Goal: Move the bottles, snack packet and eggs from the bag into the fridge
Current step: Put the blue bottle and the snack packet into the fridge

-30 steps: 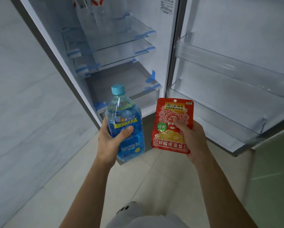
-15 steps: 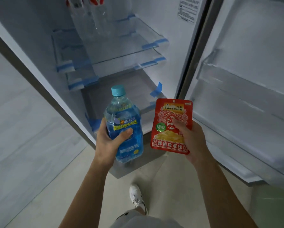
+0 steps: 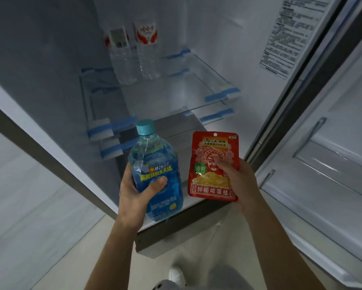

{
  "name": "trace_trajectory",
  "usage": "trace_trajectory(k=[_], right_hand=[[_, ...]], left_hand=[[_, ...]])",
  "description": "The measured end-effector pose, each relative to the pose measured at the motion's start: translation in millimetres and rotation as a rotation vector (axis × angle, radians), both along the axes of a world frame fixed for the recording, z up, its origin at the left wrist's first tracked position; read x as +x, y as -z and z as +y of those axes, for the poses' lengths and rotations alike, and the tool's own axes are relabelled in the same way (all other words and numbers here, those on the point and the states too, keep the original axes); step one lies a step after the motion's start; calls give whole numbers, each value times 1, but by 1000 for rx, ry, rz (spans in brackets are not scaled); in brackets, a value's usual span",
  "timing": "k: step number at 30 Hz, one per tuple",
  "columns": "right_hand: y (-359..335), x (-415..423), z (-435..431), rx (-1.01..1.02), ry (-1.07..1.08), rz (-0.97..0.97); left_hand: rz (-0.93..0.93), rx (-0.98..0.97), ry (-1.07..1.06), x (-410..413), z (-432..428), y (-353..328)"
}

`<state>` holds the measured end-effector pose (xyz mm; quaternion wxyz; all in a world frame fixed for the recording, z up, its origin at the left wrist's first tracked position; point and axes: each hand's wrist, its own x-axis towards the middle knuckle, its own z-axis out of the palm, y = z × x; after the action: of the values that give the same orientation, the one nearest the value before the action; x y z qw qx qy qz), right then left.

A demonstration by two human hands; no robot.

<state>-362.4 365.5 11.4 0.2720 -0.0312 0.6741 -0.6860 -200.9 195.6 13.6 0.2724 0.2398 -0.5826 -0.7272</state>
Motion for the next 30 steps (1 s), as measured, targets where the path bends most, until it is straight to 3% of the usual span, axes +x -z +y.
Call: trace_trajectory(k=[13, 24, 30], right_hand=[[-37, -46, -42, -95, -151, 96], [-94, -109, -64, -164, -124, 276], [-94, -142, -78, -134, -87, 329]], left_hand=[[140, -90, -130, -14, -22, -60], [271, -252, -164, -92, -53, -117], [221, -290, -138, -145, -73, -124]])
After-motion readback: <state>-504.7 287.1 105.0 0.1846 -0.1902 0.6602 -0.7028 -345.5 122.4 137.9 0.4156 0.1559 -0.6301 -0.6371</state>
